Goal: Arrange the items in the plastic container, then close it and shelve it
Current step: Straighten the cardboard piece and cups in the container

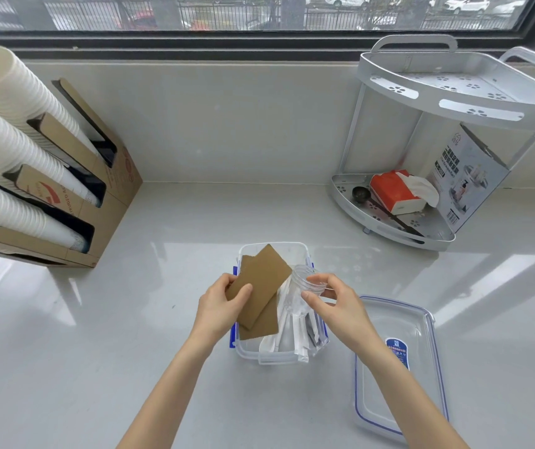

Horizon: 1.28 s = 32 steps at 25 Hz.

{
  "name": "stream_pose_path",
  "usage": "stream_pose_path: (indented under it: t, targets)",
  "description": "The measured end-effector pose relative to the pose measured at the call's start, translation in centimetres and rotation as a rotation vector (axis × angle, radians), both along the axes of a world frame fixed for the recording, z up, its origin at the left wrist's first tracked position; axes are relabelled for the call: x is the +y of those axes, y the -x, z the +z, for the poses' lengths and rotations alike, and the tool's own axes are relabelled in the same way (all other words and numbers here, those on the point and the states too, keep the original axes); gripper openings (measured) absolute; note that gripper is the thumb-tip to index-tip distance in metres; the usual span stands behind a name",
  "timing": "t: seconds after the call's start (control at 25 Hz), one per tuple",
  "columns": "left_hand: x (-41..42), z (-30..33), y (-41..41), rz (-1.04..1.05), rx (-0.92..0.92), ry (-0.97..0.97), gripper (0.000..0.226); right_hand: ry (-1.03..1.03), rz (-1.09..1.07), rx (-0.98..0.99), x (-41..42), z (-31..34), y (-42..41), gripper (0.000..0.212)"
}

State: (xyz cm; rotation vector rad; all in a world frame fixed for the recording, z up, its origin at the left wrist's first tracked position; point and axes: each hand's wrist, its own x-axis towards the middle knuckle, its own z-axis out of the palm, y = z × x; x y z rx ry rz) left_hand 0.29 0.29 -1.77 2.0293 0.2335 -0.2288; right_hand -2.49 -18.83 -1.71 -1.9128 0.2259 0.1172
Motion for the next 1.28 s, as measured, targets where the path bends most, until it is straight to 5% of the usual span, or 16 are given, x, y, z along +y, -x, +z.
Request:
stream_pose_path:
  t: [0.32, 0.52, 0.88, 1.28]
  targets:
    - [-0.1, -0.1, 1.2, -0.022, 0.058, 0.152, 0.008, 0.013, 0.008, -0.013, 1.1, 0.5, 0.1, 0.014]
    - [-0.2, 0.2, 1.5, -0.089, 0.047, 0.204, 0.027, 0.022, -0.002, -0.017, 1.4, 0.6, 0.1, 0.013]
    - [0.2, -0.4, 1.7, -0.003, -0.097, -0.206, 0.048, 0.020, -0.015, 0.014, 1.2, 0.4, 0.5, 0.014]
    - [-2.1, -0.5, 1.7, -0.040, -0.080, -0.383, 0.064, 0.009, -0.006, 0.034, 1.1, 0.1, 0.5, 0.015]
